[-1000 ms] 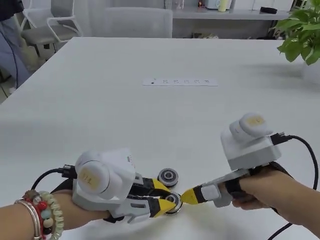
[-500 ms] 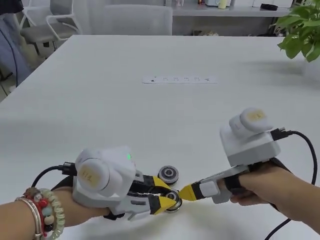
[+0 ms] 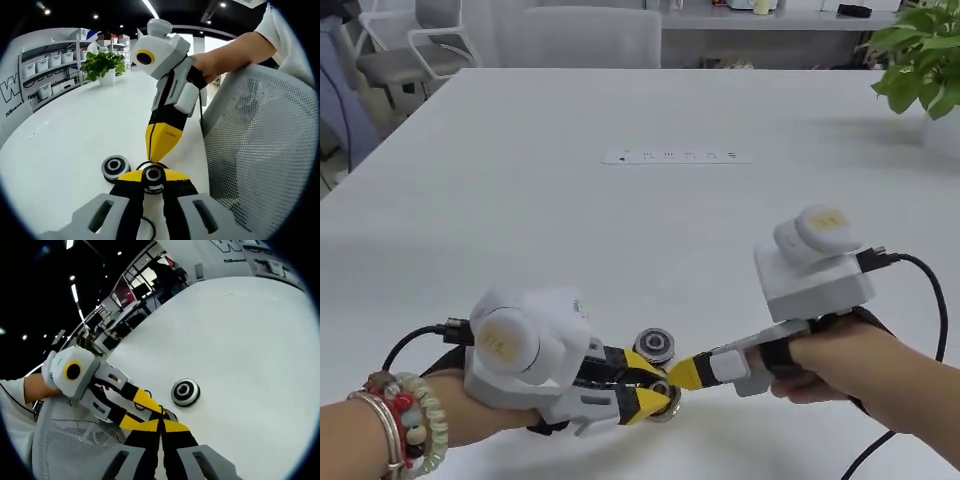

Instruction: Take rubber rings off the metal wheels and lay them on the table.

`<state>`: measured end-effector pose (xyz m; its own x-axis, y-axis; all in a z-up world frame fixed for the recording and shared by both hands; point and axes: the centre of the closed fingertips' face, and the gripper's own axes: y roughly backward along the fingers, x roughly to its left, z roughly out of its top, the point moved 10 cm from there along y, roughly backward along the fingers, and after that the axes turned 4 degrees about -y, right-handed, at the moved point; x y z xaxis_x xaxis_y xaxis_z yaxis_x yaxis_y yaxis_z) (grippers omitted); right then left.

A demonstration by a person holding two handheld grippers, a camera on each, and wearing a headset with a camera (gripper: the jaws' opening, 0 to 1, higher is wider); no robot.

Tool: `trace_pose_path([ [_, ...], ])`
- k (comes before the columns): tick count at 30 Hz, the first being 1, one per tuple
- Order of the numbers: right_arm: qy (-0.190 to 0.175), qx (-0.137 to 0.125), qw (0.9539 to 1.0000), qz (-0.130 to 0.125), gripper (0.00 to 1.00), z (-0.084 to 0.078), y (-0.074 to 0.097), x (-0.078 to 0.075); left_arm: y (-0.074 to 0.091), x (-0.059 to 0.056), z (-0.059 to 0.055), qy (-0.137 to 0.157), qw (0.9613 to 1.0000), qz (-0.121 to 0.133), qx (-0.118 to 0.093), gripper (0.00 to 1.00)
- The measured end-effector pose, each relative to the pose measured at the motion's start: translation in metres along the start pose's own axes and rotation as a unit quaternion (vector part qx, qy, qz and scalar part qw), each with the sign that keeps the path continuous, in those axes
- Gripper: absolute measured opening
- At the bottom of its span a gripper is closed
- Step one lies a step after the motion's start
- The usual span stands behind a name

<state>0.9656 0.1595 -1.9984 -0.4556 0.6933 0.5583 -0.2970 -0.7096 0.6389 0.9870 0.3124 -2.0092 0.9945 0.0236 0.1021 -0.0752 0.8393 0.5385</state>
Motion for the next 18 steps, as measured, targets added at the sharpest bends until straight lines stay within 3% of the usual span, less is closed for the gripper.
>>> trace_pose_path([
  [7, 0.003, 0.012, 0.9999, -0.011, 0.0, -0.001, -0.001, -0.004, 0.002, 0.002, 0.004, -0.019, 0.9996, -0.009, 0.019, 0.1],
  [13, 0.003, 0.007, 0.9999, -0.009, 0.0, 0.0, 0.001, -0.006, 0.014, 0.004, 0.017, -0.016, 0.9996, -0.023, 0.007, 0.26],
  [18, 0.002, 0.003, 1.0, -0.008, 0.0, 0.001, 0.003, -0.007, 0.028, 0.005, 0.03, -0.042, 0.9989, -0.017, -0.008, 0.31],
])
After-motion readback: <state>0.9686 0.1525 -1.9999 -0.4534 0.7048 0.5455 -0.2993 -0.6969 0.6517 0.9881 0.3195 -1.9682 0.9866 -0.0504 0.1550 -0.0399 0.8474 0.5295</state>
